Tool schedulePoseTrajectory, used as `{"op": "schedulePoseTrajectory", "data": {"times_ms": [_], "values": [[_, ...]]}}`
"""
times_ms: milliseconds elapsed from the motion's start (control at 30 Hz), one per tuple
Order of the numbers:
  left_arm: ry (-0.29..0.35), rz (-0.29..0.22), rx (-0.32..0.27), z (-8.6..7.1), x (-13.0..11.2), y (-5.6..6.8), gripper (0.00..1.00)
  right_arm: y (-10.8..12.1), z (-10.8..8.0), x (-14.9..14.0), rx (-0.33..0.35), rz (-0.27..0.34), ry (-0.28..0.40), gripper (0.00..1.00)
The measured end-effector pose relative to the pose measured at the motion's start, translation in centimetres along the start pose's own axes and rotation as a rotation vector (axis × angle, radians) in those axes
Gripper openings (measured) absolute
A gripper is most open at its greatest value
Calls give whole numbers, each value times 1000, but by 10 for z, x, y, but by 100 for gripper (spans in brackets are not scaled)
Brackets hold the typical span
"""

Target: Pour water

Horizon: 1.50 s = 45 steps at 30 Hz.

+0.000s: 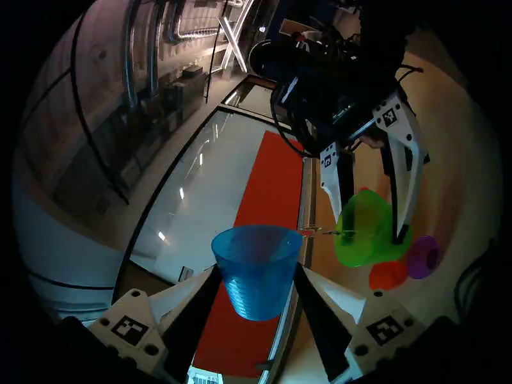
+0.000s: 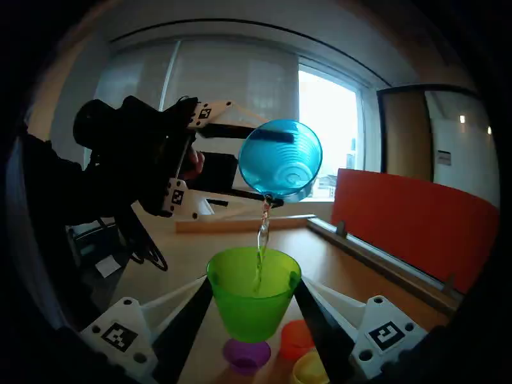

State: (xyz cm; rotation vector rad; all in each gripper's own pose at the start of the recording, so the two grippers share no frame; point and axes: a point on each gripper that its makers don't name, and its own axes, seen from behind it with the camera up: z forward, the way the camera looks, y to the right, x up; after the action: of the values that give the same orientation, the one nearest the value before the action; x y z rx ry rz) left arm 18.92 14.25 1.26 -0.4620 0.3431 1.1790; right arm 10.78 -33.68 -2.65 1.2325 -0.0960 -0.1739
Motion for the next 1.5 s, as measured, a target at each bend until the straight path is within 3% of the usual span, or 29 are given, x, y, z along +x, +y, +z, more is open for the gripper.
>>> {"op": "schedulePoseTrajectory", "data": {"times_ms": [367, 800, 1500], "values": [[-3, 41, 10, 0, 1, -7, 81, -1, 2, 1, -1, -2, 2, 90], [-1, 74, 25, 4, 5, -2, 80, -1, 0, 1, -4, -5, 5, 90], [-7, 180, 38, 3, 10, -16, 81, 1, -2, 6, -13, -8, 13, 90]]}}
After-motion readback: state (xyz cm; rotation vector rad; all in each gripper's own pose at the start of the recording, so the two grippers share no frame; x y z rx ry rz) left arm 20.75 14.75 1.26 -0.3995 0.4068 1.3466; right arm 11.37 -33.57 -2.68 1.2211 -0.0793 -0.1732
